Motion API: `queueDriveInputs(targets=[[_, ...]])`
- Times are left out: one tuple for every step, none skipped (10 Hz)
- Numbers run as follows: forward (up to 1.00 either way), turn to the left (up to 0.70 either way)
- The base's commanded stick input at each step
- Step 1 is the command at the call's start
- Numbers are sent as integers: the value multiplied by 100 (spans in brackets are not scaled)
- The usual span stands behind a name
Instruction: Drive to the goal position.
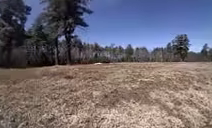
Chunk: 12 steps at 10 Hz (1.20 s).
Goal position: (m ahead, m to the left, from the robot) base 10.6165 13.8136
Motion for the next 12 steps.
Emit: queueDriveInputs(targets=[[70,0],[70,0],[70,0],[70,0],[70,0],[70,0],[70,0],[70,0],[70,0],[70,0],[70,0],[70,0]])
